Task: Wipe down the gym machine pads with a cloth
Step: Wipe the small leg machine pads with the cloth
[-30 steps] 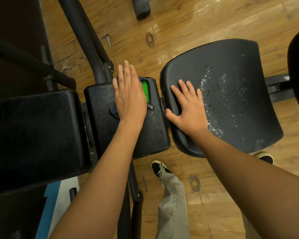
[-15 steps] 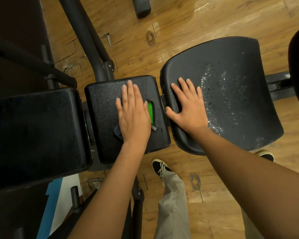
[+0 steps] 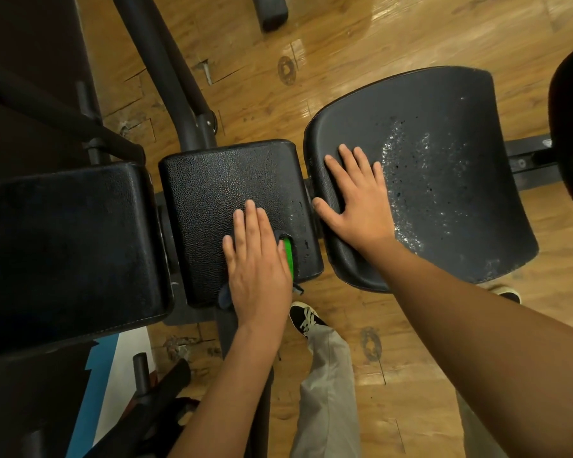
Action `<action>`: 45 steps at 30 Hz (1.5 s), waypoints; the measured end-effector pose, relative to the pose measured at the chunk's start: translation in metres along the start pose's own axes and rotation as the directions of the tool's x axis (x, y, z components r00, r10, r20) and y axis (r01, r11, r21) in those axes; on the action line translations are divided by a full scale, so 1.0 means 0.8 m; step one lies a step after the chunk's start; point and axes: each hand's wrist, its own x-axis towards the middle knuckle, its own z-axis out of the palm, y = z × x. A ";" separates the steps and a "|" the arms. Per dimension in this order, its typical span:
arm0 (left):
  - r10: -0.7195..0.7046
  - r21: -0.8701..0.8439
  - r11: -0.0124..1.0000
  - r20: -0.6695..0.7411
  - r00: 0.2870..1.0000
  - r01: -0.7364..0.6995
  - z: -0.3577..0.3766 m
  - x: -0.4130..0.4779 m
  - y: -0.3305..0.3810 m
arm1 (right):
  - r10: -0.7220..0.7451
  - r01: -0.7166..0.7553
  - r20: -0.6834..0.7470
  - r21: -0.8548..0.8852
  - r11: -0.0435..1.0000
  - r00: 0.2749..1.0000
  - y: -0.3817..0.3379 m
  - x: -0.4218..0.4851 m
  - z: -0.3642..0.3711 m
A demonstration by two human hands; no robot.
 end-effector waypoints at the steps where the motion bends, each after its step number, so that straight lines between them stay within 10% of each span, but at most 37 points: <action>1: 0.003 -0.001 1.000 0.000 1.000 -0.003 0.001 0.001 0.000 | -0.001 0.001 -0.002 0.003 1.000 1.000 0.000 0.000 0.000; 22: -0.013 -0.028 1.000 -0.054 0.998 0.011 -0.025 0.201 0.036 | -0.039 0.040 -0.027 0.032 0.999 0.999 0.010 -0.004 0.000; 34: 0.002 -0.031 1.000 -0.011 1.000 -0.002 -0.004 0.058 0.032 | -0.030 0.031 -0.026 0.065 0.997 0.999 0.008 -0.003 -0.002; 45: 0.034 -0.064 0.997 -0.038 0.999 -0.037 -0.015 0.156 0.035 | -0.030 0.031 -0.016 0.058 0.998 0.999 0.009 -0.001 -0.003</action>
